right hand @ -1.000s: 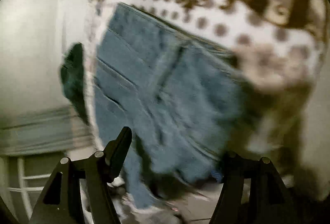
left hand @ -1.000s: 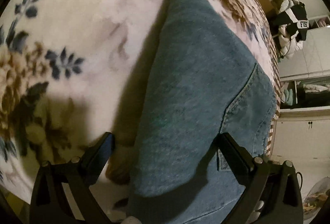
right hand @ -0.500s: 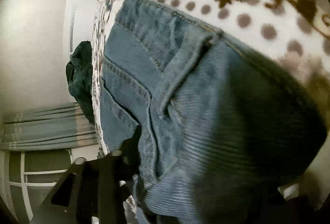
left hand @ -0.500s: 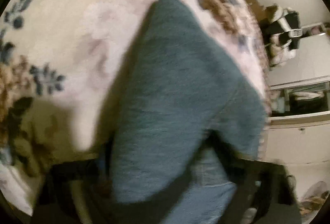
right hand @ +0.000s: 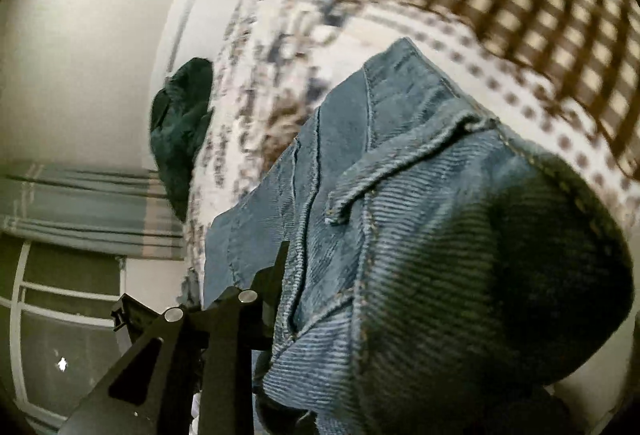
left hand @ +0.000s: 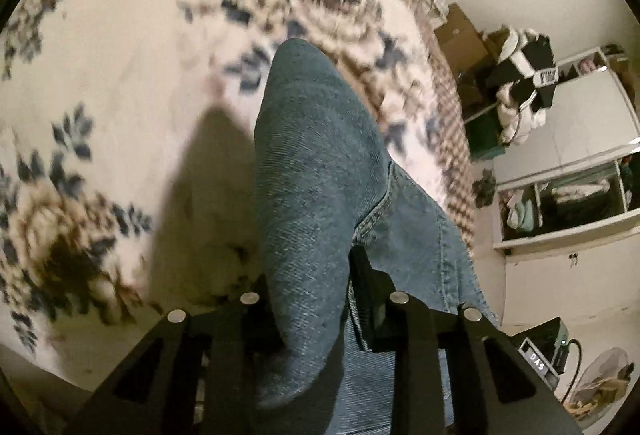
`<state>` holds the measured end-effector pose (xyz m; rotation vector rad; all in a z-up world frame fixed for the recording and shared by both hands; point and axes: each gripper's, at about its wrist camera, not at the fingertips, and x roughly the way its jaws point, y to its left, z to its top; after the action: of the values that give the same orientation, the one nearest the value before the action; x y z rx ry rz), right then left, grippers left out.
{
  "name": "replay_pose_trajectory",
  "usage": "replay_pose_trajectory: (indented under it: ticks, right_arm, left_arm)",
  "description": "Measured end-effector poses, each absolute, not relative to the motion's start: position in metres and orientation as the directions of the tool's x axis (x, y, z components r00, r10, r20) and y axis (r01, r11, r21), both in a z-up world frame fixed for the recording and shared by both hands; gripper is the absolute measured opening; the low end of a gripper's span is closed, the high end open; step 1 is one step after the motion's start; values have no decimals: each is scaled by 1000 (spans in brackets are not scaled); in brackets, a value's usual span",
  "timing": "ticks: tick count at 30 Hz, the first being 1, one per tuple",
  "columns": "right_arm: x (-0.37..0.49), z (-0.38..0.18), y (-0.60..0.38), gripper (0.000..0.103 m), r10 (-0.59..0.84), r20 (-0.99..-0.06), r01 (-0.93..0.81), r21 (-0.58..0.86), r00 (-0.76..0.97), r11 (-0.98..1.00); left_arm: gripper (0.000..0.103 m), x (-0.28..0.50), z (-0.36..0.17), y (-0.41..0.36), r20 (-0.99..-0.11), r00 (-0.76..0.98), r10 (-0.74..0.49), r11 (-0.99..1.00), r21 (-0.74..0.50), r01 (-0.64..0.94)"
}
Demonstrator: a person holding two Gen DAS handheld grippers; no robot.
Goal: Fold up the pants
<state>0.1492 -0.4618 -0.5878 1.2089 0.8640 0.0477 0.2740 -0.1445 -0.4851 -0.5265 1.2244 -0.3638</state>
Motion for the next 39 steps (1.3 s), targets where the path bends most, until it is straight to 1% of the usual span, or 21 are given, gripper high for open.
replay_pose_trajectory:
  ticks: [5,10,14,18,22,25,27,28,29,30,32,34,37,38,39]
  right_arm:
    - [200,-544,-448,27,481,-508,321,849,715,420]
    - [284,-526,-423,27,493,-466,263,866,735,425]
    - [372,-528,-391,27,500,-463,241,863,732,445]
    - [447,-542,-357,27,507,-475,236,853,719,465]
    - [519,-570,-319,27,505,-505,236,831,700,504]
    - [557,-605,-297,27,513,-553,269,807,656,526]
    - [568,-629,-289,30,520,-590,307,789,618,532]
    - [569,-637,-288,38,517,-615,324,772,595,546]
    - [567,-644,-289,42,517,-642,342,753,566,562]
    - [563,-650,-292,44,522,-665,360,737,534,572]
    - [547,-656,-307,51,523,-679,396,730,516,557]
    - [534,-654,-319,52,508,-690,420,720,516,552]
    - [527,-641,-327,52,443,-748,429,653,495,624]
    - [528,-638,-327,52,432,-763,429,634,481,643]
    - [532,-637,-327,52,420,-778,428,615,467,663]
  left_arm:
    - [24,315,-442,-125,-761,372,-531,822,-570,8]
    - [24,384,-418,-94,-736,428,-525,819,-574,18]
    - [24,446,-422,-62,-733,447,-513,822,-570,9]
    - [24,517,-443,-26,-748,445,-492,832,-555,-13]
    - [24,575,-478,8,-765,432,-477,840,-542,-31]
    - [25,606,-518,28,-800,392,-455,854,-516,-62]
    - [27,614,-545,37,-816,353,-458,852,-516,-87]
    - [30,614,-552,40,-813,342,-471,843,-529,-95]
    - [32,612,-556,43,-807,340,-483,836,-540,-96]
    - [34,609,-558,45,-802,339,-491,832,-547,-89]
    - [40,604,-556,47,-804,328,-495,834,-546,-80]
    - [40,598,-553,49,-809,329,-488,838,-539,-83]
    - [40,594,-545,50,-828,330,-453,864,-499,-65]
    - [41,593,-542,50,-834,330,-443,871,-487,-62]
    - [46,593,-540,51,-845,328,-423,883,-466,-60]
